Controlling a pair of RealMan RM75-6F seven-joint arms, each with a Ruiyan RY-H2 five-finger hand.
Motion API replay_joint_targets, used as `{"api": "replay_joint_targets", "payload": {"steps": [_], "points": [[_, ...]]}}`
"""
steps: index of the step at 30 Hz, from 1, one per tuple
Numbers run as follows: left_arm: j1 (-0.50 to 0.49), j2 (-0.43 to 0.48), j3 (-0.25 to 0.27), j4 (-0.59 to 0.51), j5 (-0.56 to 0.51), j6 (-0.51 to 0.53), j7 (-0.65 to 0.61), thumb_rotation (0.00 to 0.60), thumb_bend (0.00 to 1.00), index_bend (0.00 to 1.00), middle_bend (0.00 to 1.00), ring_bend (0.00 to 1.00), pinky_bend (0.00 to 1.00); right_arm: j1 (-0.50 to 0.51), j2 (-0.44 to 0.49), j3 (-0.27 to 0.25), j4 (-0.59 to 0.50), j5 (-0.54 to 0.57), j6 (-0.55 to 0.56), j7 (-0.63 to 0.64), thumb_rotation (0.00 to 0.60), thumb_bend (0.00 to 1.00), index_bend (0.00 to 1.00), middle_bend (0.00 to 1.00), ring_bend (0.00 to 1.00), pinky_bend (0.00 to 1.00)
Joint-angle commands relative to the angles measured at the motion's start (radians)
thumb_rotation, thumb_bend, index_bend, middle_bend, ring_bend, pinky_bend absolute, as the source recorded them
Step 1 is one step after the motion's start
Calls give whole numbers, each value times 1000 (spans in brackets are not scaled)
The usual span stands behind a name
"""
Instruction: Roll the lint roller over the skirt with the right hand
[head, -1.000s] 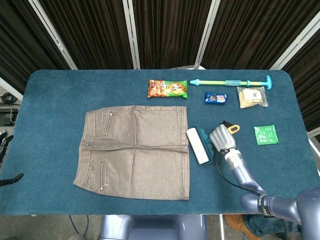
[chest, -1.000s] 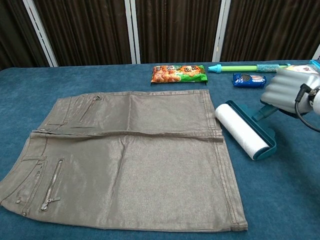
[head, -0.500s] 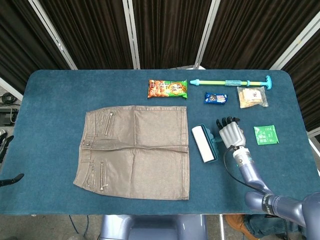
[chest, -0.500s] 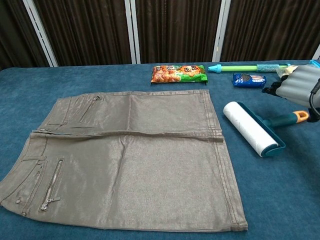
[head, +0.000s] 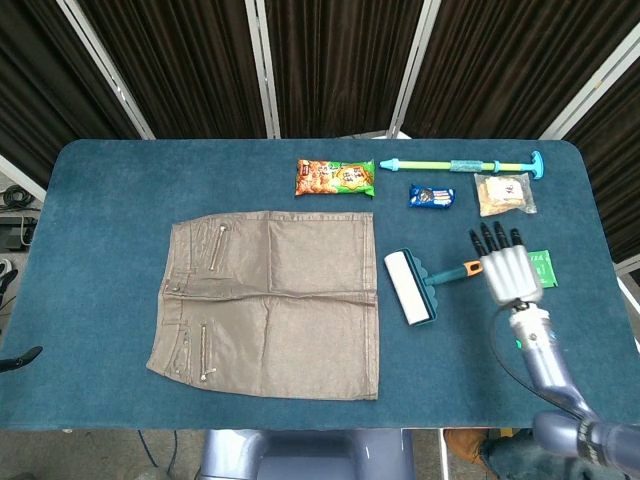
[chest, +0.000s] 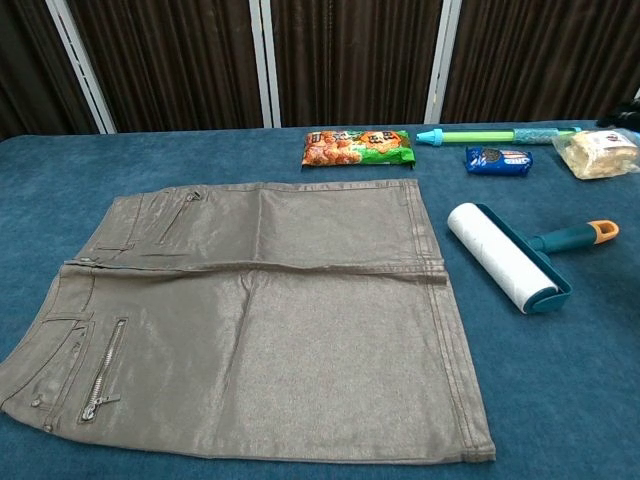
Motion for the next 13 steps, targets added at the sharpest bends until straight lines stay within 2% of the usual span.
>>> {"api": "replay_joint_targets", "payload": {"steps": [1,4,7,13], "points": [[11,-5,1,13,16,25,-7,600,0,0,0,0,0,-119,92,-13,-92,-114,111,224,600,0,0,6,0,77],[20,-13,7,29,38,46,-14,600,0,0,0,0,0,-180,105,-15,-99,-191,172,386,600,0,0,0,0,6],[27,-18,13,42,50,57,-20,600,0,0,0,0,0,-240,108,-21,-100,-261,227,540,600,0,0,0,0,0],[39,-12,22,41,66,72,-35,600,0,0,0,0,0,-311,103,-30,-103,-344,288,627,600,0,0,0,0,0]]}}
